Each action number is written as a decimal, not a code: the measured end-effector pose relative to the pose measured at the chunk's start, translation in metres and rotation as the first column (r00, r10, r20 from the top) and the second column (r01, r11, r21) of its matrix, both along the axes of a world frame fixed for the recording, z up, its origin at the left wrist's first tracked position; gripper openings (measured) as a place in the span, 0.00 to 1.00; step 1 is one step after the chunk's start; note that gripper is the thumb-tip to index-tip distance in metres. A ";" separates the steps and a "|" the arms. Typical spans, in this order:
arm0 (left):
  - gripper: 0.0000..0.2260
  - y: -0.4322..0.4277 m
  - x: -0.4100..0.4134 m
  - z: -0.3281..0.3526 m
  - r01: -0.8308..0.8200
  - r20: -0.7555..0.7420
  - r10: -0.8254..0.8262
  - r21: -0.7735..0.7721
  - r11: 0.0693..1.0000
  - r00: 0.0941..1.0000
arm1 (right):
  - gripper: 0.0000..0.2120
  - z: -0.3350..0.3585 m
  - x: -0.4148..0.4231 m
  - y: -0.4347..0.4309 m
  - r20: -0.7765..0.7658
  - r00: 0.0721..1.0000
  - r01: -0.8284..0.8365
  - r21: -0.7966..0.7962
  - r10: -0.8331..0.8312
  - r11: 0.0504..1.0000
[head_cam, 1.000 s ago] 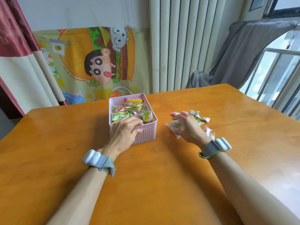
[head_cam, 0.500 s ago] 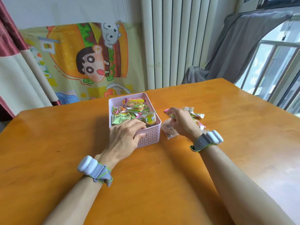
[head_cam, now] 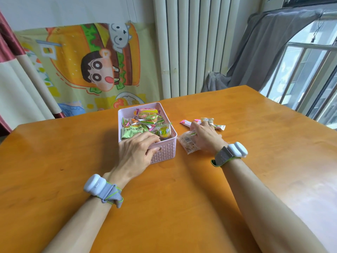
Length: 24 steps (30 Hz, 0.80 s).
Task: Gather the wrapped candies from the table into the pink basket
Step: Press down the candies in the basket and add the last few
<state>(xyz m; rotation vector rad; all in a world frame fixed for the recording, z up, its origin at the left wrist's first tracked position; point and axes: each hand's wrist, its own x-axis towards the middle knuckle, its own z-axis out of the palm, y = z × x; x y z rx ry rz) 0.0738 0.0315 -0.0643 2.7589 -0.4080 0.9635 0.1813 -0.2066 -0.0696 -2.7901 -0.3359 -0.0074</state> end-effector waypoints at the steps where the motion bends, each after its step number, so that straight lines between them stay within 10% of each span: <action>1: 0.07 0.000 0.000 0.000 -0.002 0.002 0.002 0.002 1.000 1.000 | 0.13 0.001 -0.001 0.001 0.003 1.000 -0.014 0.003 0.014 1.000; 14: 0.07 -0.002 -0.002 0.003 0.003 -0.037 -0.004 -0.013 1.000 0.999 | 0.15 0.043 -0.010 0.017 0.330 0.944 -0.140 0.457 -0.022 0.878; 24: 0.18 -0.001 0.001 0.017 0.137 0.038 -0.139 -0.557 0.819 0.990 | 0.19 0.055 -0.048 0.081 0.434 0.862 -0.413 0.297 0.264 0.861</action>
